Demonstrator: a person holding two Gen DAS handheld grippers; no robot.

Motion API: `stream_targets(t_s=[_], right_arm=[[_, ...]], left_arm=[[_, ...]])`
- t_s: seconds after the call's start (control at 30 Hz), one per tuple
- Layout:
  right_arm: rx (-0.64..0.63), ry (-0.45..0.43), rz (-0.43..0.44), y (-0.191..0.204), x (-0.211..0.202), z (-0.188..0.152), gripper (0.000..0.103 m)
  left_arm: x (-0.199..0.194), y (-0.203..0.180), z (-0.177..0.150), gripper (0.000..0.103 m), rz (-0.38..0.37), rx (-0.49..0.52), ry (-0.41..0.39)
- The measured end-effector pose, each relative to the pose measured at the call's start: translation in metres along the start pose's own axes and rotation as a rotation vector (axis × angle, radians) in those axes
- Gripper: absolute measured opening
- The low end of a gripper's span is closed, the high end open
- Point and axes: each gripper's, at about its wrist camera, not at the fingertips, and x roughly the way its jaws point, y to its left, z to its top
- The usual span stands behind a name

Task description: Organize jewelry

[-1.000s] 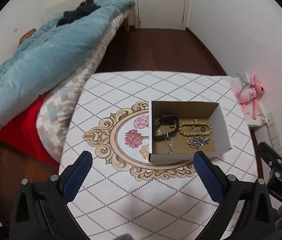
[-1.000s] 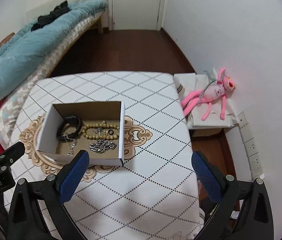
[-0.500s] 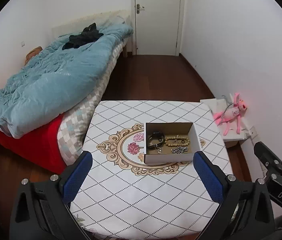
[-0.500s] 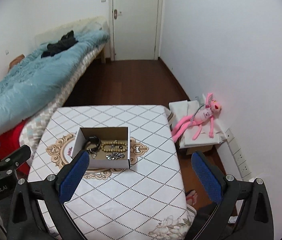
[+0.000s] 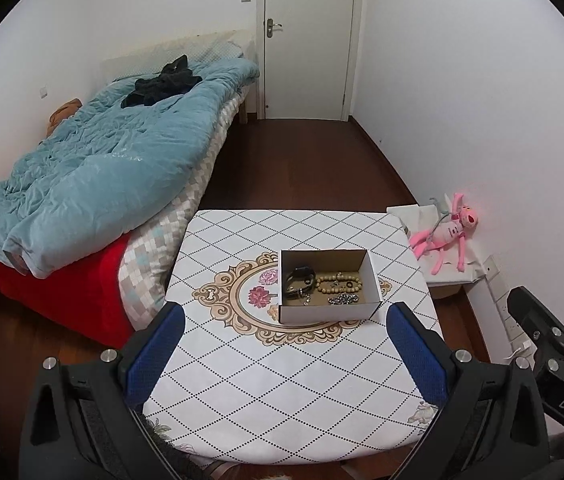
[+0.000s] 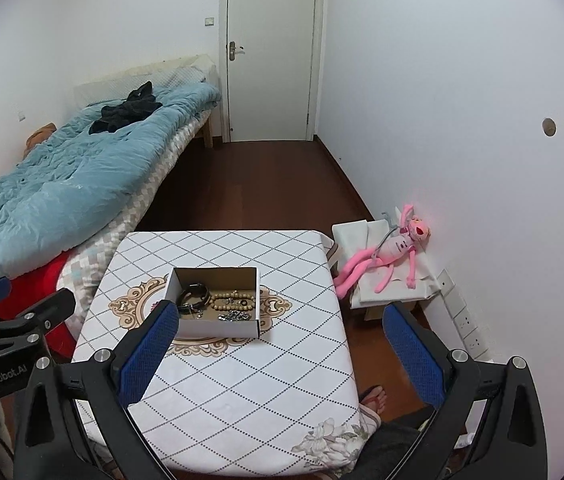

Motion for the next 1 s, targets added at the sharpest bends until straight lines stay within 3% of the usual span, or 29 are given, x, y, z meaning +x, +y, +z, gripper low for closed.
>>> stream_targets(t_s=[0.37, 1.0], right_arm=[[0.015, 0.046, -0.008, 0.001, 0.025, 0.009, 0.103], [-0.01, 0.213, -0.018, 0.013, 0.12, 0.023, 0.103]], left_arm=[[0.025, -0.004, 0.011, 0.103, 0.009, 0.008, 0.072], [0.1, 0.002, 0.021, 0.103, 0.05, 0.011, 0.214]])
